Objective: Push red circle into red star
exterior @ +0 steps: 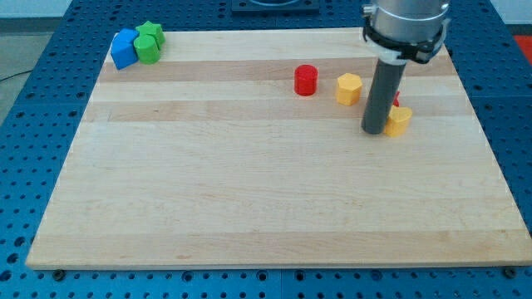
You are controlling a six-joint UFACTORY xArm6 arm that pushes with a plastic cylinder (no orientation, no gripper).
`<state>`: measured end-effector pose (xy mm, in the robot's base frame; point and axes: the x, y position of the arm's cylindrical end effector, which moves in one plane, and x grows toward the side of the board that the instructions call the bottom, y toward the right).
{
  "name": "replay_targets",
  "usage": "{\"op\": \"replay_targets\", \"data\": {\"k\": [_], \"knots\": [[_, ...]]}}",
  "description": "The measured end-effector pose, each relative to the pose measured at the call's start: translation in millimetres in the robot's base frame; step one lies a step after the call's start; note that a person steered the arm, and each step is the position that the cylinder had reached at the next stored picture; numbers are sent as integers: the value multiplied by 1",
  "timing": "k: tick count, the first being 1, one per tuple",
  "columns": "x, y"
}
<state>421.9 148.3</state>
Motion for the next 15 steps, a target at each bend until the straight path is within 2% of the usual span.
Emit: {"op": "replay_targets", "data": {"k": [2,3,4,5,6,7,8,9,11,14,15], "knots": [[-12,51],[-3,27],[2,-60],[-48,-170],[-112,-217],[-120,-189],[-106,-133],[-101,-107],[-96,-74],[-60,-1],[-61,5]]}}
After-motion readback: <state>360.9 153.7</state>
